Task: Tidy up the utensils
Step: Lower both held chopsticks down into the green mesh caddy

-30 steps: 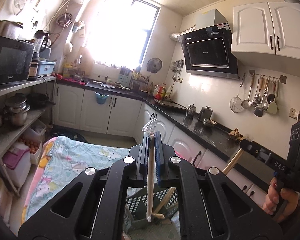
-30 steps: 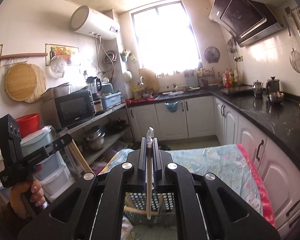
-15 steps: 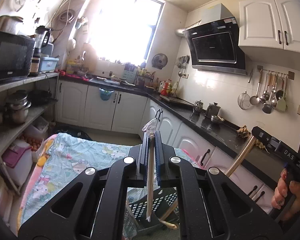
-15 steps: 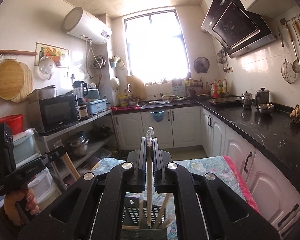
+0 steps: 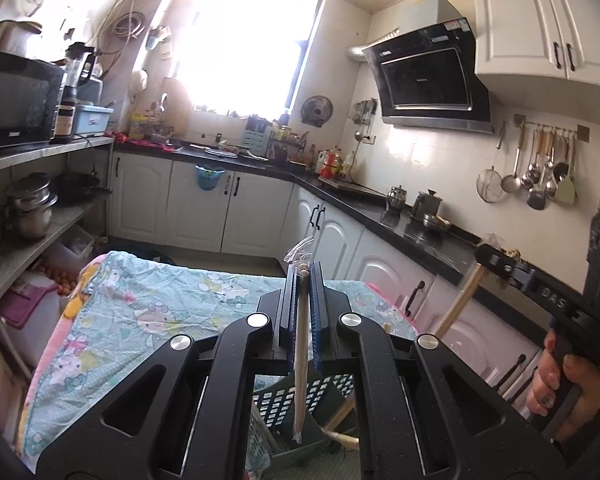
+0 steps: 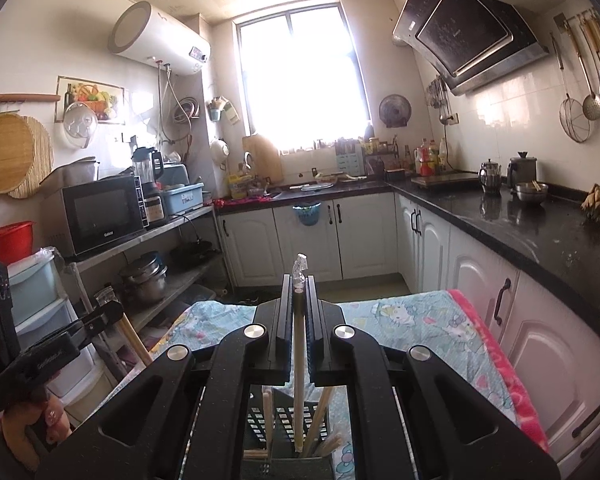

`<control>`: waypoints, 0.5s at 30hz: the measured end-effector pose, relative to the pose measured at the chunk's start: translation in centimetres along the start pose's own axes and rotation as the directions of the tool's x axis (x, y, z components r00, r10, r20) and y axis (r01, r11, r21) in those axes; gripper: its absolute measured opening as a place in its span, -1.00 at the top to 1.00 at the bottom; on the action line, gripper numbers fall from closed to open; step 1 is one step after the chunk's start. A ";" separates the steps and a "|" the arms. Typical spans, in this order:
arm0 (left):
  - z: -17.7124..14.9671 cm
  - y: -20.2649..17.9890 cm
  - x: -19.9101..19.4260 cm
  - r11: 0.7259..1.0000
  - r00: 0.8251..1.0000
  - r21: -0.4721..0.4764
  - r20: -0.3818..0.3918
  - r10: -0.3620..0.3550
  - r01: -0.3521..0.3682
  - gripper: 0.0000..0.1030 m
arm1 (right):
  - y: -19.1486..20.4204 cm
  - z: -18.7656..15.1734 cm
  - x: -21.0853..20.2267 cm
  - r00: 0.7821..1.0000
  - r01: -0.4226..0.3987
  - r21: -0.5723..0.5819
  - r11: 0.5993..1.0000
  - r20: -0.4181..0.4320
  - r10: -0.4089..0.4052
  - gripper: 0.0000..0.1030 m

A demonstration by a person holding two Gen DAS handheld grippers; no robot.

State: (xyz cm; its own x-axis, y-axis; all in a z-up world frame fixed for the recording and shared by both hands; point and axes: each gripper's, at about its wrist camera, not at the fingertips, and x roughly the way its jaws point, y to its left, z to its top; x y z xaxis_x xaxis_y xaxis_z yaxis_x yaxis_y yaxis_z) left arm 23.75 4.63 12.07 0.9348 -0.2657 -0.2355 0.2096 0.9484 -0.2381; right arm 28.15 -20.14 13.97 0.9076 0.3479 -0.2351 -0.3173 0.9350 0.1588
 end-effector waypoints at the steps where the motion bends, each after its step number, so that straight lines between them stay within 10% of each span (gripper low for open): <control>1: -0.2 -0.1 0.1 1.000 1.000 0.007 -0.002 -0.001 0.001 0.94 | 0.1 -0.3 0.2 1.000 0.000 -0.002 1.000 -0.002 0.000 0.89; 15: -2.6 0.1 1.6 1.000 0.998 -0.008 -0.059 -0.020 0.019 0.94 | 0.9 -3.5 2.5 0.998 -0.007 0.000 1.000 -0.065 0.007 0.89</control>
State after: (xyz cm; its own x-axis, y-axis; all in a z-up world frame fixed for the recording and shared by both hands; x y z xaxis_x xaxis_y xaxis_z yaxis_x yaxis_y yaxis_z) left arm 24.56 3.83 9.21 0.9122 -0.2939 -0.2856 0.2251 0.9417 -0.2502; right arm 29.17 -18.22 10.22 0.8858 0.3580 -0.2954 -0.3234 0.9326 0.1603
